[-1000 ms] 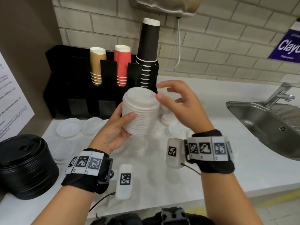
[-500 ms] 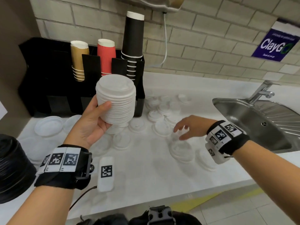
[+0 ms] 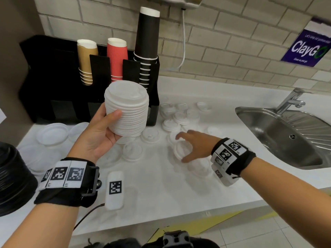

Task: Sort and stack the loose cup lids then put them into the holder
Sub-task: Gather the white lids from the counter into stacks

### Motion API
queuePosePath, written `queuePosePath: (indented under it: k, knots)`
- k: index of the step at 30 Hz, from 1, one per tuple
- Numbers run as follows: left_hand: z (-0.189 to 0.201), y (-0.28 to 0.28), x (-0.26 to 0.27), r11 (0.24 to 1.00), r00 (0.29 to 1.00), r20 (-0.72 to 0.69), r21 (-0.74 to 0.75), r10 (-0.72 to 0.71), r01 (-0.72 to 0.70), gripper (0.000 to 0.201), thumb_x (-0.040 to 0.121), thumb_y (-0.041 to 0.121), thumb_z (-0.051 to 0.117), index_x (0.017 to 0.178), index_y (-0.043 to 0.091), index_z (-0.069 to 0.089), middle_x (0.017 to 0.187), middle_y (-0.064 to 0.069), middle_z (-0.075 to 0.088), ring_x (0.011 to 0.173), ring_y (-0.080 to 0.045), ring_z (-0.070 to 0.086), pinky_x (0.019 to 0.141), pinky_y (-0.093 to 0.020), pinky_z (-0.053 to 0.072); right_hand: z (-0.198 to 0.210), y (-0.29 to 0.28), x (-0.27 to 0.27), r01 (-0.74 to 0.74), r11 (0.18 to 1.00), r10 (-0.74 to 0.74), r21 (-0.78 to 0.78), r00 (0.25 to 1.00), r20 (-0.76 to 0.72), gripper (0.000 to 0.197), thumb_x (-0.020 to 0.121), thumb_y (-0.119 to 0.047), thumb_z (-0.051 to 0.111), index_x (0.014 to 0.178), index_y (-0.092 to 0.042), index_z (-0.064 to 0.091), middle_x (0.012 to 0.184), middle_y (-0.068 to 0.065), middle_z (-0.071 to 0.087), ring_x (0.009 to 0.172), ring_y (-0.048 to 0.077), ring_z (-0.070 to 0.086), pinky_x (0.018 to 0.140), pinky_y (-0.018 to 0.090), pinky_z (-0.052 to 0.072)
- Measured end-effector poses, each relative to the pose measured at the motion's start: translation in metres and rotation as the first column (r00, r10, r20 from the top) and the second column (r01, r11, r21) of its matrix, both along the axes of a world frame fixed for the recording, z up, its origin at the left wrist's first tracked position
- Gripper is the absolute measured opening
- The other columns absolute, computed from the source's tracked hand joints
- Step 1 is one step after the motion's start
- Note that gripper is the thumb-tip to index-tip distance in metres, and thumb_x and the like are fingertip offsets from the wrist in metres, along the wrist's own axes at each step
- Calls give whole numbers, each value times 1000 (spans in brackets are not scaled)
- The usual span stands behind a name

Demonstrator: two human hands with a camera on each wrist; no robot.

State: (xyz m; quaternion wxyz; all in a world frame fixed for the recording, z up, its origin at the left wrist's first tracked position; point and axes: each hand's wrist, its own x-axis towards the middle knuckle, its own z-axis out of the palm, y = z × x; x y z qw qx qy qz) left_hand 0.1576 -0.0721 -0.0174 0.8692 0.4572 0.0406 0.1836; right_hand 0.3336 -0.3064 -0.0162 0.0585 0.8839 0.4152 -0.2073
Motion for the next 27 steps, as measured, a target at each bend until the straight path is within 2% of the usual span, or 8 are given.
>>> queuePosePath:
  k: [2, 4, 6, 9, 14, 16, 19, 27]
  knots:
    - [1, 0, 1, 1000, 1000, -11, 3, 0, 0, 110, 40, 42, 98, 138, 26, 50, 136, -2, 61, 122, -21, 61, 81, -30, 59, 10, 5, 0, 4, 1000, -5, 30, 1000, 4, 77, 69, -58, 76, 131, -29, 40, 118, -1, 45, 103, 19, 48, 89, 33, 43]
    - [2, -1, 1, 1000, 1000, -19, 1, -1, 1, 111, 40, 42, 98, 138, 26, 50, 137, -2, 61, 122, -20, 61, 81, -29, 58, 14, 5, -1, -36, 989, 43, -147, 998, 46, 72, 68, -60, 76, 125, -25, 48, 116, 0, 50, 97, 18, 48, 84, 31, 43]
    - [2, -2, 2, 1000, 1000, -28, 1, 1, -1, 111, 39, 42, 99, 138, 26, 51, 137, -2, 60, 122, -20, 61, 82, -30, 59, 11, 1, -5, -65, 915, 96, -398, 994, 57, 77, 66, -59, 78, 126, -20, 48, 111, 2, 55, 89, 17, 48, 76, 29, 40]
    - [1, -3, 1, 1000, 999, -42, 7, 7, -7, 117, 36, 43, 99, 140, 25, 49, 139, -4, 59, 123, -22, 60, 87, -35, 58, -1, -7, -11, -54, 844, 108, -534, 992, 71, 91, 65, -54, 81, 135, -13, 38, 120, 7, 56, 101, 21, 54, 73, 28, 38]
    - [1, -4, 1, 999, 998, -58, 36, 9, -7, 123, 33, 46, 99, 142, 23, 46, 141, -6, 57, 124, -24, 59, 95, -45, 53, -8, -10, -15, -27, 880, 90, -474, 990, 110, 104, 66, -47, 83, 144, -16, 22, 119, 10, 56, 107, 27, 57, 71, 31, 41]
    - [2, -4, 1, 999, 998, -57, 35, 6, -4, 123, 33, 45, 99, 142, 23, 47, 140, -6, 57, 124, -24, 59, 94, -45, 53, -7, -9, -17, -20, 902, 56, -431, 996, 70, 107, 67, -44, 83, 146, -19, 17, 107, 9, 55, 95, 26, 57, 71, 32, 42]
    - [2, -5, 2, 1000, 999, -46, 22, -2, 3, 117, 34, 44, 99, 138, 25, 50, 138, -5, 59, 123, -23, 60, 93, -41, 55, -9, -9, -16, -26, 948, 33, -317, 999, 17, 91, 69, -35, 83, 138, -19, 26, 90, 4, 48, 77, 20, 50, 71, 35, 47]
    - [2, -5, 5, 1000, 999, -33, -17, -14, 13, 112, 33, 42, 100, 134, 26, 53, 131, -2, 64, 118, -21, 63, 81, -32, 60, -17, -9, -8, -73, 988, 75, -138, 997, 10, 80, 63, -48, 83, 123, -24, 35, 112, 0, 46, 88, 21, 52, 81, 40, 51]
